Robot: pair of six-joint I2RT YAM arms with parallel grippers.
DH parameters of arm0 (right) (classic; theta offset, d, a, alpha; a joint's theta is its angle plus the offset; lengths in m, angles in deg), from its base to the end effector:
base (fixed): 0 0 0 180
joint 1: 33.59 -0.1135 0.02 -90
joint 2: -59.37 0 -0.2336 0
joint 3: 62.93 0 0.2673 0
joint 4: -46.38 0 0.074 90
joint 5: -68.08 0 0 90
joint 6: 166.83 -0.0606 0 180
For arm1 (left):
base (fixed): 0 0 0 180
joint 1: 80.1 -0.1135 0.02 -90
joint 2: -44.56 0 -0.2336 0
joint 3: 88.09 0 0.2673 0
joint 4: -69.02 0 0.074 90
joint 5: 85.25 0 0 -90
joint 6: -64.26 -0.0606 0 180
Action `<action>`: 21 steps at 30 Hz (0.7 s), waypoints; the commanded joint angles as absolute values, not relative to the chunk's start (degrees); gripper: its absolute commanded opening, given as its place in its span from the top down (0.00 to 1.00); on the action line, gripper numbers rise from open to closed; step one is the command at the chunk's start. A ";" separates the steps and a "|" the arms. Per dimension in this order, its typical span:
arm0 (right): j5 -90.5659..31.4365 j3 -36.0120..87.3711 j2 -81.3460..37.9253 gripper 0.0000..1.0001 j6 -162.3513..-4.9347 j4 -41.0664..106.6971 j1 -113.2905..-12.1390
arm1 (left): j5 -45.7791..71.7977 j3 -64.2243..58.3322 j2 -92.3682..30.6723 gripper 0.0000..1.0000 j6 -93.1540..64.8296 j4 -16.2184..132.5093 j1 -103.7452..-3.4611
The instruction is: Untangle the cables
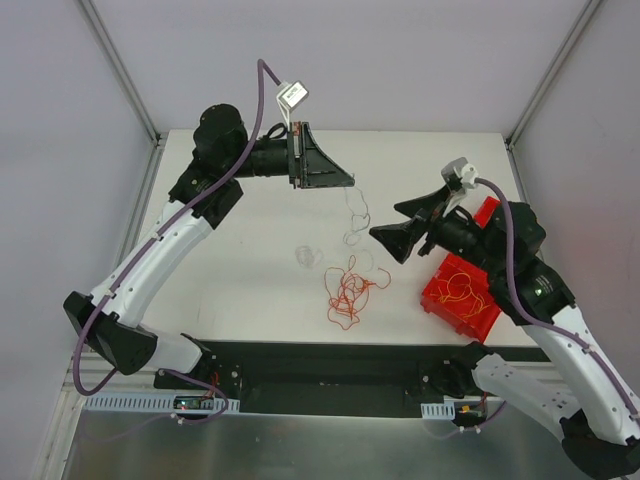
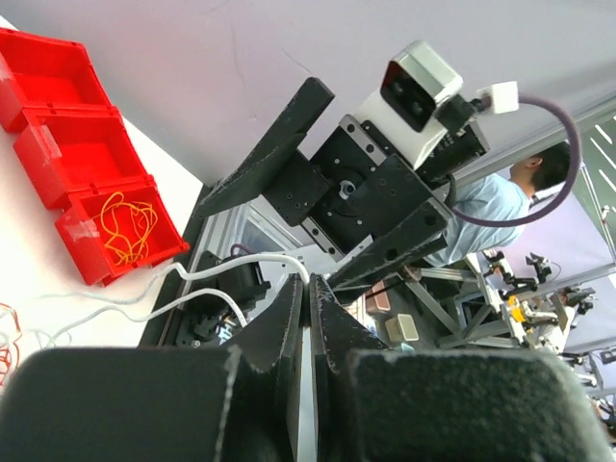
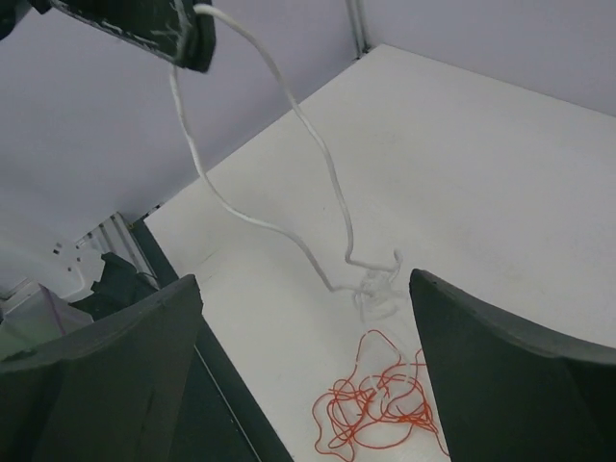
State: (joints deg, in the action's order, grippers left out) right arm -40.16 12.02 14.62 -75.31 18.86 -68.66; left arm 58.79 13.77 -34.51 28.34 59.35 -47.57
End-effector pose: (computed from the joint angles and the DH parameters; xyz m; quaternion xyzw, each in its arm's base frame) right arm 0.1663 0.1399 0.4186 -0.3228 0.6112 0.3109 0.6523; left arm 0.2509 -0.2182 0.4713 0.2460 0.6106 -0.6841 0.3141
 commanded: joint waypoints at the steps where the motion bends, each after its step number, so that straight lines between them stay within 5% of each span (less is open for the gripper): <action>1: -45.39 16.31 10.07 0.08 -74.63 22.86 -69.97 | 61.87 13.04 -33.84 1.00 28.84 61.23 -48.20; 10: -41.61 17.37 3.21 0.12 -74.10 25.94 -73.84 | 63.90 11.11 -33.75 1.00 28.75 61.23 -48.11; 12: -40.47 16.76 2.86 0.26 -75.06 26.55 -74.10 | 64.34 11.02 -33.84 1.00 28.40 61.23 -48.11; 17: -37.67 12.99 5.04 0.99 -79.28 28.93 -74.37 | 64.86 10.84 -34.72 1.00 27.35 60.97 -48.29; 19: -35.64 10.35 7.41 1.00 -80.95 29.10 -74.28 | 65.04 10.41 -34.89 0.98 26.03 60.26 -48.64; 21: -31.53 7.01 11.02 1.00 -82.18 28.24 -74.28 | 65.48 9.70 -35.07 0.74 24.10 58.51 -49.51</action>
